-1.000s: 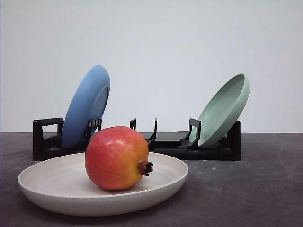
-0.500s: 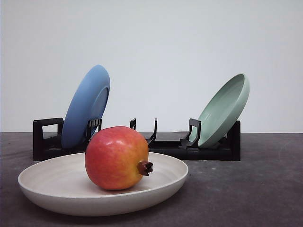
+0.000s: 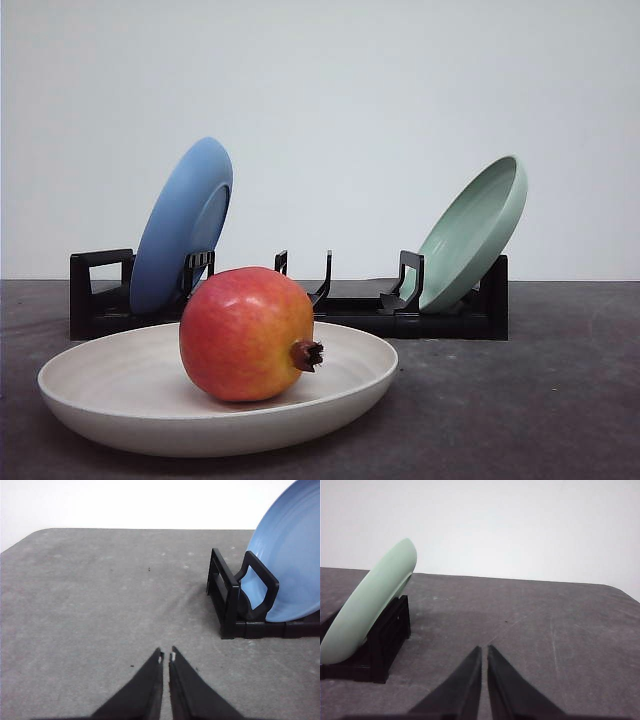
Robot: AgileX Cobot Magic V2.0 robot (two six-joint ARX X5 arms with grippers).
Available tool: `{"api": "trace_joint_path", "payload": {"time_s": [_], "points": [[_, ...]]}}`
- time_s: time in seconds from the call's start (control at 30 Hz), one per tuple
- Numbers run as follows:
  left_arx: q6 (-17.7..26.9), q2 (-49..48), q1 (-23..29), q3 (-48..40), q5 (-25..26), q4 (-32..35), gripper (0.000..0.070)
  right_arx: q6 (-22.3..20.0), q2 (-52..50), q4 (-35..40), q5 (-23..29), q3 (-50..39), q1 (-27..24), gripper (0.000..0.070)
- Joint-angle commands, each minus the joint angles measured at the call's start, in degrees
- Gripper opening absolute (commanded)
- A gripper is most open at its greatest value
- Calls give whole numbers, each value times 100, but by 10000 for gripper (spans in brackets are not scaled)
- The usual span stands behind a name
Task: Place pomegranate in white plate
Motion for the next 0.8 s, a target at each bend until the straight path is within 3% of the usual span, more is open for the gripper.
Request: {"api": "trace_joint_path", "payload": {"time_s": [0.0,0.77], "points": [[-20,-7,9,-63,-13,-2,0,59,-4,63,2,-22,-7,18],[-20,-7,9,-63,-13,-2,0,59,-4,63,2,-22,-7,18]]}}
